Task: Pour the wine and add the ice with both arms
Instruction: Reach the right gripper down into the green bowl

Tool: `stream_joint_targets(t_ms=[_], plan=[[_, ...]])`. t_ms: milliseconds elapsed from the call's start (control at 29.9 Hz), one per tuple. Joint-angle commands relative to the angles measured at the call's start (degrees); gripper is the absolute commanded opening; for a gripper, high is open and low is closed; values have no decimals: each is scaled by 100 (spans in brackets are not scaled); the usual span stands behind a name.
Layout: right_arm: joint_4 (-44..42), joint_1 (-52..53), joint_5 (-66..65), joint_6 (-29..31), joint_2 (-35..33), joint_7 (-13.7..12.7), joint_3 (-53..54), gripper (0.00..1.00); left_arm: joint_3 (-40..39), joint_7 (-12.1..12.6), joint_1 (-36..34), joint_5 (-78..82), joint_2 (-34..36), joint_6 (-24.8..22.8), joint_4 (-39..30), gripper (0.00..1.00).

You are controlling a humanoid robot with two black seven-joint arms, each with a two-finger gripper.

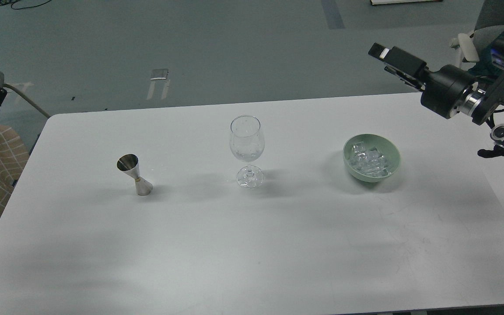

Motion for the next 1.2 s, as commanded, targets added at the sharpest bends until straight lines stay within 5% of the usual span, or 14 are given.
stream_joint_targets(t_ms=[0, 267, 869, 1170], plan=[[-5, 1, -1050, -383, -22, 0, -397, 100, 438, -13, -543, 28, 29, 85, 284, 98], [-339, -131, -2403, -480, 5, 0, -670, 100, 825, -30, -852, 11, -24, 218, 470, 98], [-875, -342, -3301, -384, 242, 0, -1145, 100, 861, -30, -799, 11, -305, 183, 329, 98], [-998, -307, -3618, -375, 251, 0, -1154, 64, 861, -30, -799, 11, -314, 165, 329, 98]])
